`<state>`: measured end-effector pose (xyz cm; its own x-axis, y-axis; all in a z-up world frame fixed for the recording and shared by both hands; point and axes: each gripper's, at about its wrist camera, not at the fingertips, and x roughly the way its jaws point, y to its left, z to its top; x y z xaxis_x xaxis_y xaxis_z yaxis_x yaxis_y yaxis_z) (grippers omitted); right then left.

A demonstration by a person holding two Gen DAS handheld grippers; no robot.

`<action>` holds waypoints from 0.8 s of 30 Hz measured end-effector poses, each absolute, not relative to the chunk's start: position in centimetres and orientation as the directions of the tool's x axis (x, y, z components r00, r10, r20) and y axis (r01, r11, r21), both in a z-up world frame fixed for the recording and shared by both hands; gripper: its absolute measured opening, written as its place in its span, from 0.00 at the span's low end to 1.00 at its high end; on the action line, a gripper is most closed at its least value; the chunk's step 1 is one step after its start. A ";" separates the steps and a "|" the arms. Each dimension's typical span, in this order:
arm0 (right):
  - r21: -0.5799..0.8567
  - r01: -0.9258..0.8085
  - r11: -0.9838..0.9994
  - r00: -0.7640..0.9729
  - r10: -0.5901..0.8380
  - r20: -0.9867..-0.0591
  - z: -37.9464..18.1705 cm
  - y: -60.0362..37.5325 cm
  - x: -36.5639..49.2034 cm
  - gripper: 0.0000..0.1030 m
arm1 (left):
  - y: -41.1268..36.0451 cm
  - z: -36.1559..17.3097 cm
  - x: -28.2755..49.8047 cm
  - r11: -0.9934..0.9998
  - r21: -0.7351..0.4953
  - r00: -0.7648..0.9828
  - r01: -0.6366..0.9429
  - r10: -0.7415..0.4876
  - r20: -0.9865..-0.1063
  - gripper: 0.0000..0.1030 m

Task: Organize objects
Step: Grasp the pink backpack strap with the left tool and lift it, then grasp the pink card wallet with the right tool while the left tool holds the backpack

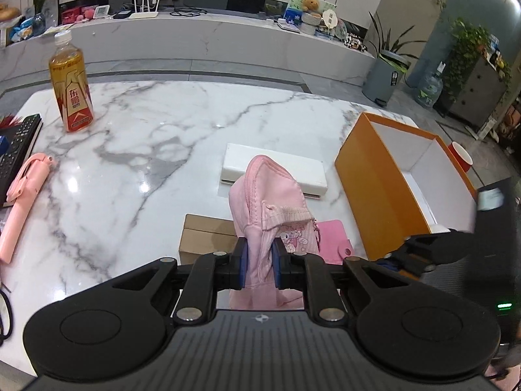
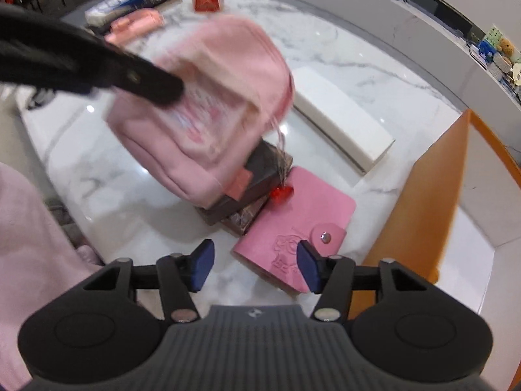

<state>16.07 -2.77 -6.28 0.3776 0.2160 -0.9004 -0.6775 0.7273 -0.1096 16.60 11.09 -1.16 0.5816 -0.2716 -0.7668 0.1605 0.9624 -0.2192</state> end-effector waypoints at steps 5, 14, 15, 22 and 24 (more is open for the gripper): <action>-0.194 -0.639 0.744 0.396 0.103 -0.912 -9.1 -1.1 17.1 0.66 | 11.7 -1.6 16.7 0.956 -0.240 0.581 0.169 -0.293 -0.759 0.17; -0.242 -0.604 0.759 0.434 0.058 -0.899 -10.0 -0.6 17.2 0.58 | 12.1 -1.9 16.6 0.950 -0.259 0.582 0.173 -0.311 -0.751 0.17; -0.246 -0.607 0.756 0.436 0.058 -0.898 -10.0 -0.7 17.1 0.57 | 12.1 -1.9 16.5 0.950 -0.259 0.582 0.173 -0.311 -0.752 0.17; -0.213 -0.570 0.794 0.462 0.095 -0.882 -8.6 -1.4 14.9 0.32 | 12.2 -1.0 14.6 0.951 -0.257 0.593 0.171 -0.308 -0.744 0.17; -0.204 -0.559 0.803 0.464 0.100 -0.880 -8.4 -1.9 13.9 0.31 | 12.2 -0.7 13.8 0.952 -0.253 0.595 0.171 -0.304 -0.744 0.17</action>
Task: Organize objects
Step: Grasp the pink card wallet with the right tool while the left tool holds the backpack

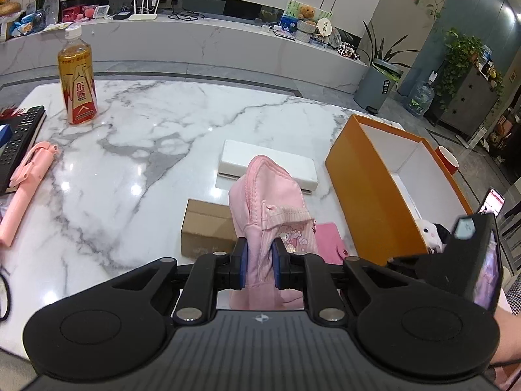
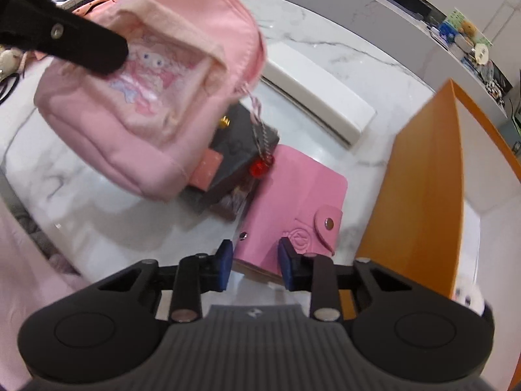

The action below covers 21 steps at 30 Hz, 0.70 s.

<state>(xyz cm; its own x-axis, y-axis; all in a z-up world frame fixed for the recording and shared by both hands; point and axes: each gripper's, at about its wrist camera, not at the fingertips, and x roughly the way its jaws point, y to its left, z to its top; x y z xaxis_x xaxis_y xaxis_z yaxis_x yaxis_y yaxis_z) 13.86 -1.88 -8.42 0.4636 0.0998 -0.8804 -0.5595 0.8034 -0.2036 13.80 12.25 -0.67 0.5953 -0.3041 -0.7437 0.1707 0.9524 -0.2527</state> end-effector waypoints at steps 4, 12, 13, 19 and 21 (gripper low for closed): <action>-0.183 -0.571 0.800 0.452 0.120 -0.884 -8.2 -2.9 10.5 0.31 | 11.9 -0.2 11.4 0.952 -0.251 0.589 0.174 -0.305 -0.748 0.17; -0.089 -0.522 0.849 0.451 0.186 -0.873 -7.6 -6.4 5.7 0.27 | 10.0 -2.4 7.8 0.965 -0.222 0.514 0.143 -0.264 -0.816 0.17; -0.052 -0.498 0.865 0.454 0.209 -0.866 -7.3 -7.3 5.7 0.24 | 9.8 -2.8 7.5 0.966 -0.216 0.505 0.143 -0.259 -0.824 0.17; 0.173 -0.348 0.921 0.444 0.325 -0.835 -6.2 -12.2 5.4 0.17 | 6.1 -4.5 7.2 0.969 -0.173 0.481 0.177 -0.238 -0.844 0.17; 0.227 -0.312 0.923 0.443 0.352 -0.825 -5.9 -13.3 5.1 0.16 | 4.3 -4.9 7.4 0.969 -0.144 0.481 0.198 -0.224 -0.847 0.17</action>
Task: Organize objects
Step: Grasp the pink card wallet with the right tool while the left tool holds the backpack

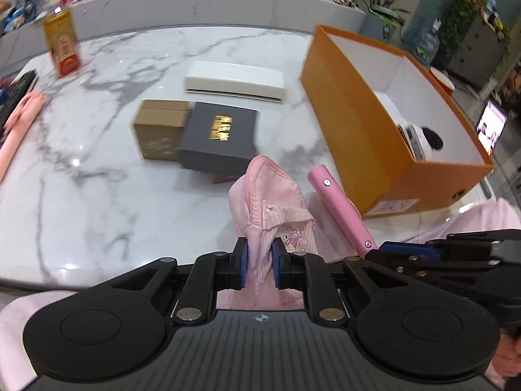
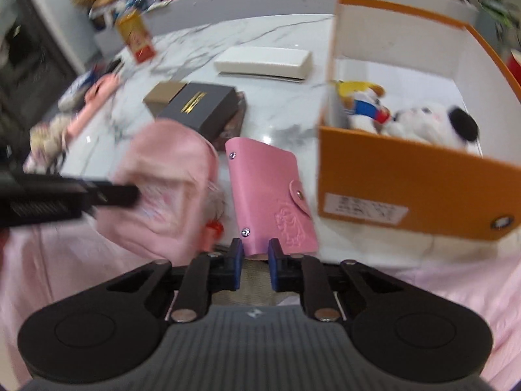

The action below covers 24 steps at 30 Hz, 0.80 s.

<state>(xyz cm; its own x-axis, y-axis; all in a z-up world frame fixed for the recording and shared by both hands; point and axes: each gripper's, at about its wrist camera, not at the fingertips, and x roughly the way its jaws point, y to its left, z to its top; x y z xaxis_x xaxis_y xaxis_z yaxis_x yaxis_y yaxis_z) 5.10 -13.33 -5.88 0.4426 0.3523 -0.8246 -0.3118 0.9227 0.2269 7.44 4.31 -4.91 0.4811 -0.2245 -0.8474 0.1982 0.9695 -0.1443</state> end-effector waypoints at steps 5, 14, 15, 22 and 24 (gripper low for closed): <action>0.339 -0.242 0.909 0.446 0.415 -0.793 -5.3 -15.7 5.9 0.16 | 0.8 -5.0 8.0 0.963 -0.099 0.487 0.252 -0.215 -0.847 0.17; 0.373 -0.241 0.896 0.450 0.443 -0.775 -5.0 -17.8 6.8 0.21 | -1.9 -4.4 9.6 0.943 -0.201 0.420 0.265 -0.300 -0.856 0.26; 0.351 -0.257 0.901 0.460 0.433 -0.775 -4.8 -17.7 6.8 0.25 | -2.1 -4.5 9.7 0.946 -0.191 0.419 0.261 -0.289 -0.860 0.26; 0.250 -0.378 0.891 0.465 0.416 -0.781 -4.2 -16.9 7.5 0.28 | -1.1 -4.7 10.9 0.933 -0.318 0.365 0.168 -0.359 -0.859 0.26; 0.251 -0.404 0.879 0.449 0.430 -0.783 -4.4 -16.8 7.8 0.28 | -1.0 -4.7 11.1 0.919 -0.364 0.350 0.150 -0.393 -0.850 0.26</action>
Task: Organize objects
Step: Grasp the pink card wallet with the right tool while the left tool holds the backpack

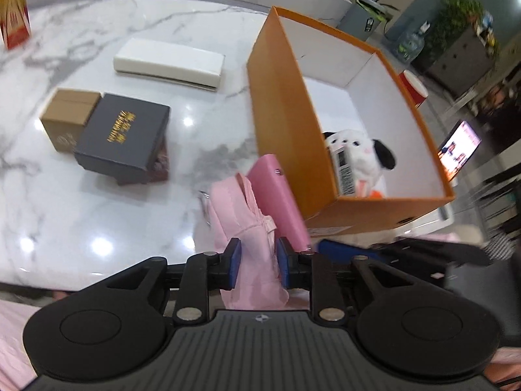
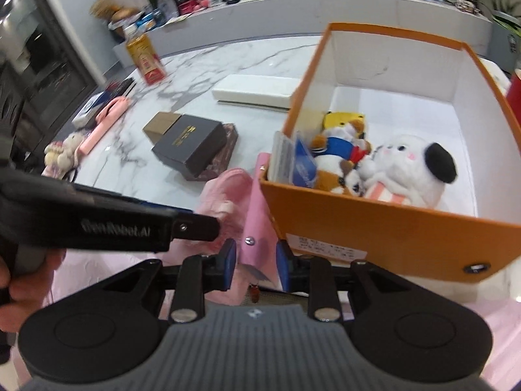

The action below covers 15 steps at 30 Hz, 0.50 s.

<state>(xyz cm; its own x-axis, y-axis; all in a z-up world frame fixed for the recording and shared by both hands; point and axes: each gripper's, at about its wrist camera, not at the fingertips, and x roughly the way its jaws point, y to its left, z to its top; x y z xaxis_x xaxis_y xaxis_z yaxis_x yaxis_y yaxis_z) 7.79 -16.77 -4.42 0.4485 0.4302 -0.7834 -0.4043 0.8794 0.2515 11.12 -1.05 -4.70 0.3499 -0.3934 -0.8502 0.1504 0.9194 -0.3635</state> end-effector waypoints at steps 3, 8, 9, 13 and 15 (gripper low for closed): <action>0.245 -0.401 0.883 0.443 0.421 -0.791 -5.0 -16.5 8.3 0.28 | -1.2 -4.9 11.4 0.911 -0.391 0.339 0.130 -0.412 -0.846 0.26; 0.273 -0.383 0.883 0.436 0.433 -0.789 -5.7 -16.8 8.7 0.20 | -2.0 -4.7 11.4 0.929 -0.340 0.370 0.145 -0.369 -0.853 0.26; 0.297 -0.369 0.881 0.424 0.444 -0.789 -5.8 -17.2 8.7 0.19 | -2.2 -4.7 11.3 0.925 -0.346 0.370 0.157 -0.379 -0.848 0.26; 0.387 -0.308 0.869 0.398 0.488 -0.777 -6.1 -18.9 8.2 0.19 | -2.6 -5.0 11.1 0.903 -0.391 0.347 0.180 -0.430 -0.833 0.26; 0.426 -0.274 0.862 0.389 0.504 -0.771 -6.2 -19.8 7.8 0.19 | -2.7 -5.1 11.1 0.892 -0.409 0.334 0.192 -0.451 -0.828 0.26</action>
<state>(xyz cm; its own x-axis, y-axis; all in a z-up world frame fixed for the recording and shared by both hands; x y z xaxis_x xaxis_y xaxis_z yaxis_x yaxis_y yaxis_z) 7.82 -19.83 -6.24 0.3891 0.5042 -0.7710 -0.2735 0.8624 0.4260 11.10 -2.74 -5.12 0.3338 -0.4508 -0.8279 0.1916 0.8924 -0.4086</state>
